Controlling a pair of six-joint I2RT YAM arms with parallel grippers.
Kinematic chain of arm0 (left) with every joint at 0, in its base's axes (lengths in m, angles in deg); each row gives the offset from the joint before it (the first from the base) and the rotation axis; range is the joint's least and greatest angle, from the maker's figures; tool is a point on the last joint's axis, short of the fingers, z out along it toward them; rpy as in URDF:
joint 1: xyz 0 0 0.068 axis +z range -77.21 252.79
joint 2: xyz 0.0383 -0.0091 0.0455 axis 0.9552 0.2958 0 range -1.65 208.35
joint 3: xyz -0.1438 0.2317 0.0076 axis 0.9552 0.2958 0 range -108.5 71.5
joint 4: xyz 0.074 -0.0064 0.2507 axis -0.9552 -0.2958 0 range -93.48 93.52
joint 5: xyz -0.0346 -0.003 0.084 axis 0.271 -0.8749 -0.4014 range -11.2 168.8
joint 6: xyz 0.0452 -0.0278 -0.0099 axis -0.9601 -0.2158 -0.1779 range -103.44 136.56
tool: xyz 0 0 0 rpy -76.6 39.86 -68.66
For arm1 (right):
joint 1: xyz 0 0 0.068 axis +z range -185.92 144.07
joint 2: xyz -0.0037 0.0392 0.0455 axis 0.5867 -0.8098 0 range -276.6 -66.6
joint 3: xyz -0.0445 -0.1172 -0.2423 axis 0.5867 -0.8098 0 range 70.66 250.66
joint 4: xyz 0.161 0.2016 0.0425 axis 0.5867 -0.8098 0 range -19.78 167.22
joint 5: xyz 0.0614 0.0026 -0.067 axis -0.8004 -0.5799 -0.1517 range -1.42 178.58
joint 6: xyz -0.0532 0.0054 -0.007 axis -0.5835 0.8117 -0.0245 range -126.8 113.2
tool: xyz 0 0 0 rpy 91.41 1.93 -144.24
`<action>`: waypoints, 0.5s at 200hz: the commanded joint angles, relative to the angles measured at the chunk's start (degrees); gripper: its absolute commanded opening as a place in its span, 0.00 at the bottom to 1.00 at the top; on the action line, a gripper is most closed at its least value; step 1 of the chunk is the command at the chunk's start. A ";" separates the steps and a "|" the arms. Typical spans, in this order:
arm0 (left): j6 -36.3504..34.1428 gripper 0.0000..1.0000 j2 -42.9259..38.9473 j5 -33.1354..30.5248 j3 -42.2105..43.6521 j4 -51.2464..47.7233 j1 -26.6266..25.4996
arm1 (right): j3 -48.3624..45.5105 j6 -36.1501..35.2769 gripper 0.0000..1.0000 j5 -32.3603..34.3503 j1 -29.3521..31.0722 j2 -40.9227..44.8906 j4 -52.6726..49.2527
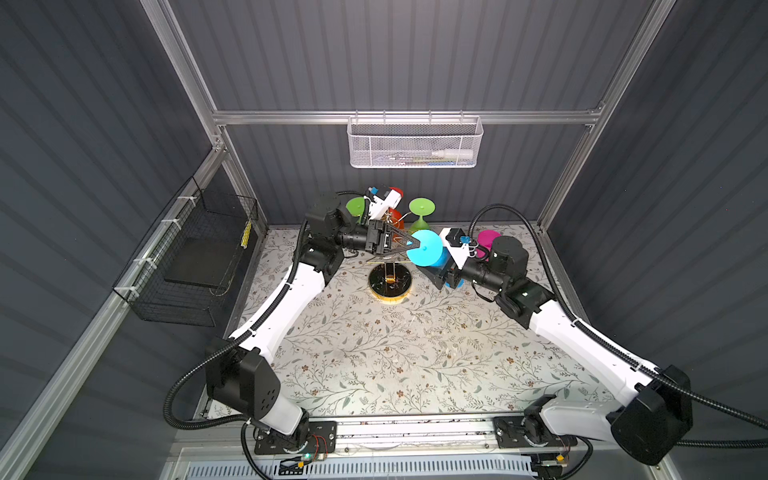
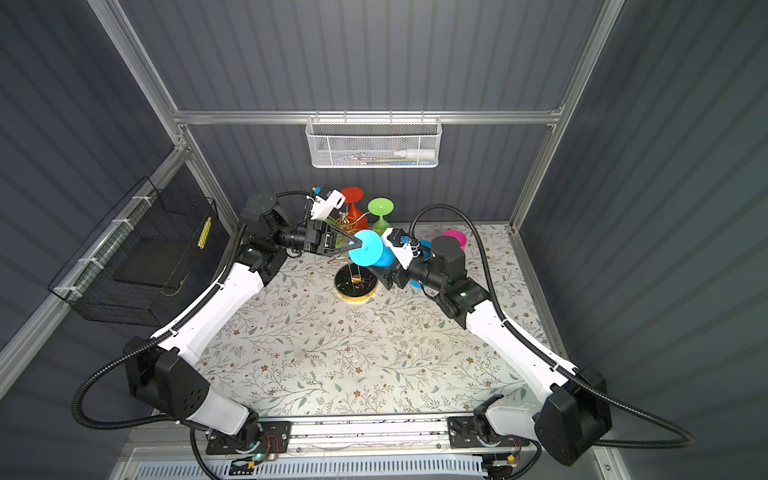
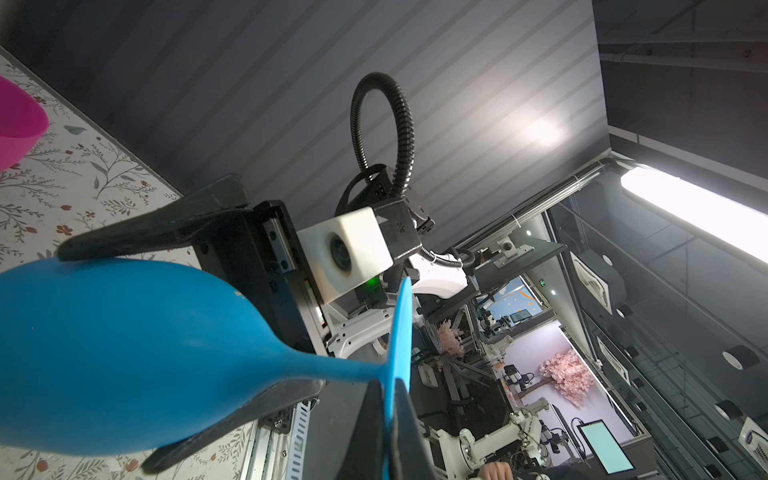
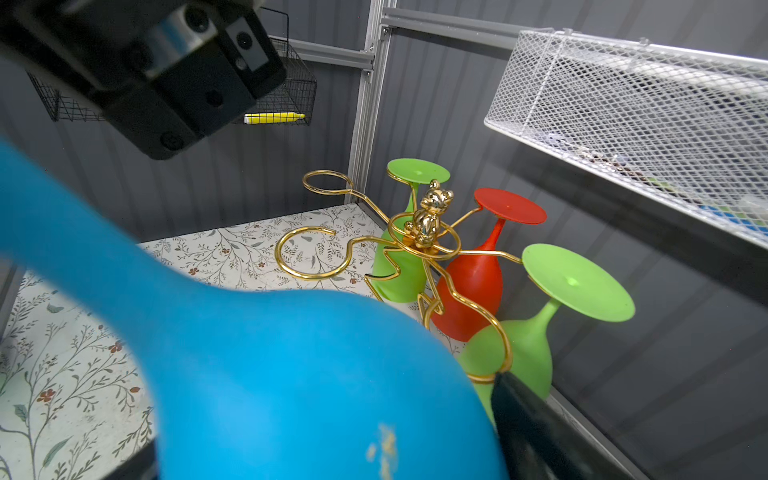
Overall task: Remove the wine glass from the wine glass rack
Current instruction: 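Swing the held blue glass toward the right gripper while the right gripper approaches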
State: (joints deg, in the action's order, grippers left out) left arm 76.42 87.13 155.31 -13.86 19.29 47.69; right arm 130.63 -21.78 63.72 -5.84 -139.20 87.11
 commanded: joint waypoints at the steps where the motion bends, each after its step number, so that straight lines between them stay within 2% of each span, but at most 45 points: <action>1: 0.41 0.00 0.52 1.62 -2.11 1.81 -0.21 | 1.55 0.92 0.86 1.47 0.36 0.24 0.71; 37: 0.52 0.00 0.79 1.34 -2.40 1.89 -0.21 | 1.08 0.66 0.75 2.36 0.60 1.39 0.33; 75: 0.59 0.00 0.88 0.85 -2.62 1.97 -0.21 | 0.94 0.84 0.73 3.01 0.75 2.15 -0.63; 100: 0.36 0.21 1.01 0.58 -2.83 1.97 -0.12 | 0.91 1.01 0.73 3.48 0.93 3.10 -2.16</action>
State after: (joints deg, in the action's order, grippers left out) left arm 77.77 87.96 154.85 -14.69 19.48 47.69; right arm 130.63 -23.05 65.29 -4.96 -138.22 85.40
